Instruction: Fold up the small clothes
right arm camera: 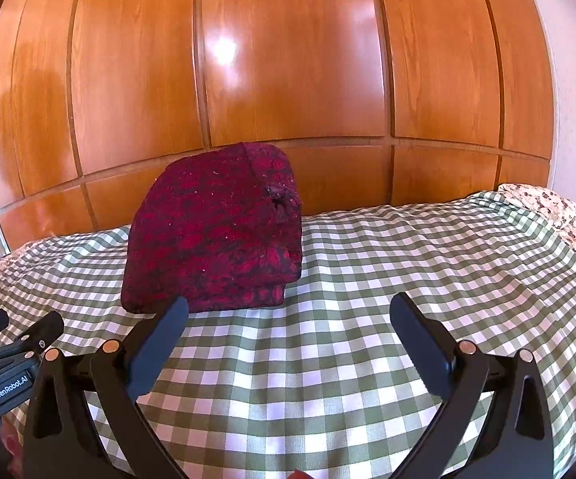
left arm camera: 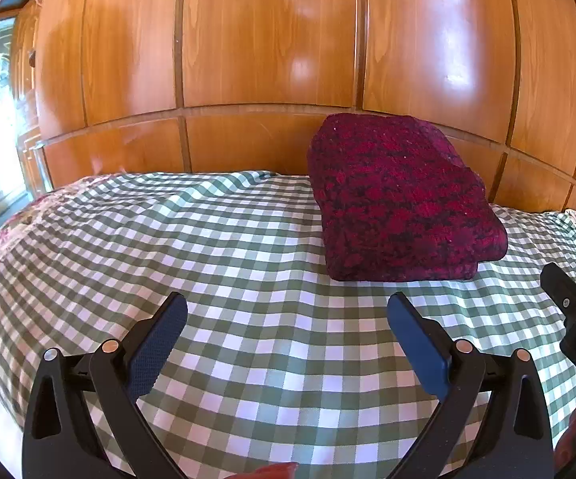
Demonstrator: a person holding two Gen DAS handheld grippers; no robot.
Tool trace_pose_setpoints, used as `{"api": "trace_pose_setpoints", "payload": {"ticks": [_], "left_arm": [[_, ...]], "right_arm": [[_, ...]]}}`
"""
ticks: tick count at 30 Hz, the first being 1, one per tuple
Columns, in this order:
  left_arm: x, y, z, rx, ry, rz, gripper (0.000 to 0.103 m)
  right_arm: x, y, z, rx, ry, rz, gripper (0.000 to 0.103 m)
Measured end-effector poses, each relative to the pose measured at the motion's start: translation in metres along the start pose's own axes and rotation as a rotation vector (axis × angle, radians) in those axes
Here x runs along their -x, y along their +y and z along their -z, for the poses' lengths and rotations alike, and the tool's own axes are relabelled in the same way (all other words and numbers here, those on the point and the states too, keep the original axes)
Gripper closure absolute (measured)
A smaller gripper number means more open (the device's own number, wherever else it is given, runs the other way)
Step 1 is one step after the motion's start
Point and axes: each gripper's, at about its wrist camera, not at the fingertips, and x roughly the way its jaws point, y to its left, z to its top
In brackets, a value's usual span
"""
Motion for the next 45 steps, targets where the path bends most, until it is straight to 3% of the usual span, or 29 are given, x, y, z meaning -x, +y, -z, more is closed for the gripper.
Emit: {"api": "trace_pose_setpoints", "payload": {"ticks": [45], "left_arm": [[-0.0080, -0.0017, 0.0028, -0.020, 0.031, 0.030, 0.004]], "right_arm": [[-0.0062, 0.0068, 0.0058, 0.011, 0.023, 0.000, 0.002]]}}
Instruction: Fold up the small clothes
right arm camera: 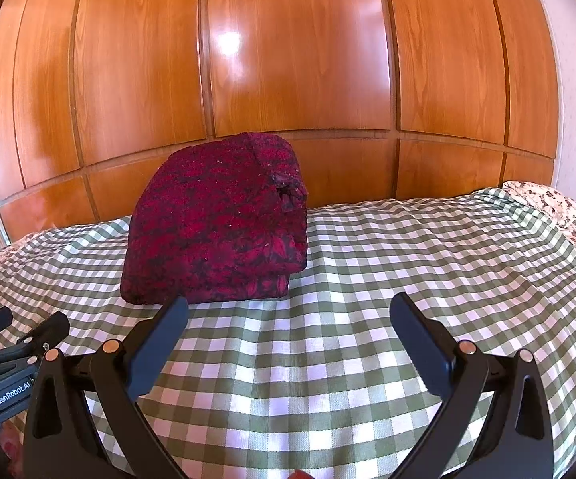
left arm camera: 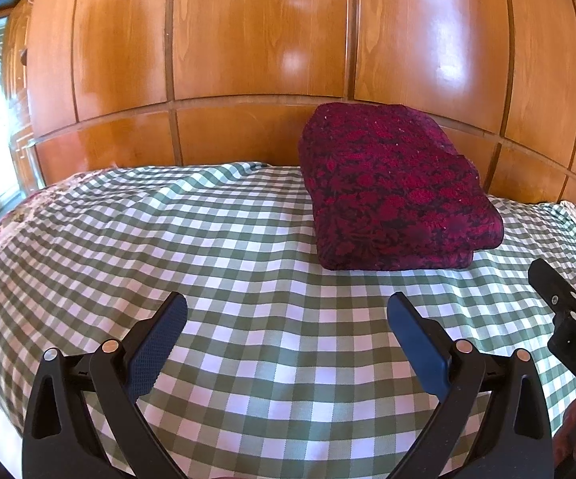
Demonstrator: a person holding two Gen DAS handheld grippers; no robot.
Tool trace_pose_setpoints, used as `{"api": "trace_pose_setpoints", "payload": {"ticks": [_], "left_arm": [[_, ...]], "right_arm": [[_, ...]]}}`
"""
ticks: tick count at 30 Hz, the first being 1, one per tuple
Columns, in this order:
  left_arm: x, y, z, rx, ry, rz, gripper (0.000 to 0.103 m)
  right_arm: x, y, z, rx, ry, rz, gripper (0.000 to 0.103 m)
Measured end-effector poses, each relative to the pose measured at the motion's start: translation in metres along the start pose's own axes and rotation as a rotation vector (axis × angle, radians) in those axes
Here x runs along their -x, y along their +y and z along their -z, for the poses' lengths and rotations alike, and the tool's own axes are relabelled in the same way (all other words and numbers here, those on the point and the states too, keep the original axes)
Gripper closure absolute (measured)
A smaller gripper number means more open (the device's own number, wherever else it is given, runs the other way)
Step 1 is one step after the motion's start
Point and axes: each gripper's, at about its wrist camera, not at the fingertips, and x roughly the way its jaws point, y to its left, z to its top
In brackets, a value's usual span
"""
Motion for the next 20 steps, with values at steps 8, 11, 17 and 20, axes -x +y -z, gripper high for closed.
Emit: {"api": "trace_pose_setpoints", "payload": {"ticks": [8, 11, 17, 20], "left_arm": [[-0.001, -0.002, 0.001, 0.023, -0.003, 0.003, 0.004], [-0.003, -0.003, 0.001, 0.016, 0.012, 0.001, 0.004], [-0.014, 0.001, 0.002, 0.051, 0.079, 0.030, 0.004], [-0.020, 0.005, 0.003, 0.076, 0.107, 0.030, 0.004]], "right_arm": [[-0.002, -0.001, 0.000, -0.004, 0.002, 0.001, 0.002], [-0.004, -0.003, 0.002, -0.013, 0.011, 0.001, 0.002], [-0.005, -0.006, 0.003, -0.024, 0.014, 0.003, 0.002], [-0.007, -0.007, 0.003, -0.026, 0.021, 0.002, 0.002]]}}
